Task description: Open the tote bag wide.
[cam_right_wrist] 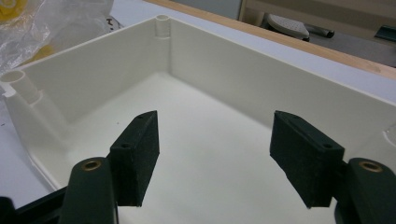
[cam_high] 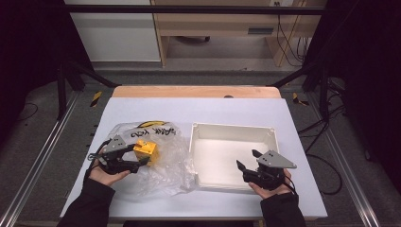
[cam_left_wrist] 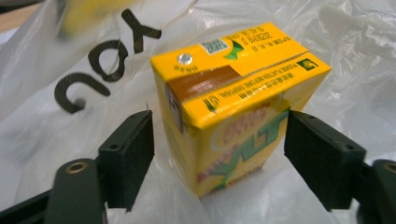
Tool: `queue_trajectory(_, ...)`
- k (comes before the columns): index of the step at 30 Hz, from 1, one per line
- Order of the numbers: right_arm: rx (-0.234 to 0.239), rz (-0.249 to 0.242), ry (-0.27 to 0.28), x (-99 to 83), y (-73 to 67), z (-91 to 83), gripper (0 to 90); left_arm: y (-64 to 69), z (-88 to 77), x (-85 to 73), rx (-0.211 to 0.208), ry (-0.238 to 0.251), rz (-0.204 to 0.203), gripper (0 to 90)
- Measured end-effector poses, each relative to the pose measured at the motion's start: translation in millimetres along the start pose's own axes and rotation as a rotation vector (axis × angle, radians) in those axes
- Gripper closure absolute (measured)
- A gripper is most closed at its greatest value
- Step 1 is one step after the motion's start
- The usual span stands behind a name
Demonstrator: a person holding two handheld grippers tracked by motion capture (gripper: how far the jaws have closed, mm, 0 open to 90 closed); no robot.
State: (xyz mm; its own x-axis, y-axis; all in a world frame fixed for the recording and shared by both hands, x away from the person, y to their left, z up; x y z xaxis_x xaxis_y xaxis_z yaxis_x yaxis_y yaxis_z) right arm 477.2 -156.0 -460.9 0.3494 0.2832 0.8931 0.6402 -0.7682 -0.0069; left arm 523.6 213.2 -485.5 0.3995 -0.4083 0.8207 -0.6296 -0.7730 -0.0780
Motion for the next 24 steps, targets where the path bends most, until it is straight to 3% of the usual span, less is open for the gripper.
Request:
queue_trajectory(9,0.006,-0.002,-0.001,-0.3,-0.5,1.1,32.8,4.5,9.7,0.6,-0.061,0.019,0.028,19.1)
queue_trajectory(11,0.006,-0.003,0.001,0.1,-0.6,1.0,32.9,4.7,9.6,-0.4,-0.040,0.011,0.050,20.7)
queue_trajectory(18,0.008,0.002,0.003,0.2,-0.7,0.5,32.9,5.7,0.4,-3.4,0.001,-0.009,0.051,34.1)
queue_trajectory(24,0.007,0.001,0.005,0.4,0.1,-0.3,32.9,5.8,-4.9,-4.9,0.005,-0.026,0.047,38.8)
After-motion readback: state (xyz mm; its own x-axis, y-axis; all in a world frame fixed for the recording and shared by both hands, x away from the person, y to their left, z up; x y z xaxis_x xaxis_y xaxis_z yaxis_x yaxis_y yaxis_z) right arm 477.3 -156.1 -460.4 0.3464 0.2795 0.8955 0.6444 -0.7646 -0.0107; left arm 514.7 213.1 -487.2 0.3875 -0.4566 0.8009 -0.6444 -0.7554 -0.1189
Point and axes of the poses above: each handheld gripper's, and its own axes: z roughly forward along the jaws, x roughly out of its top, y roughly to its right, the point moved 9 cm from there along z, roughly forward along the jaws, and after that the axes turned 9 degrees about x, right-handed, at the moved point
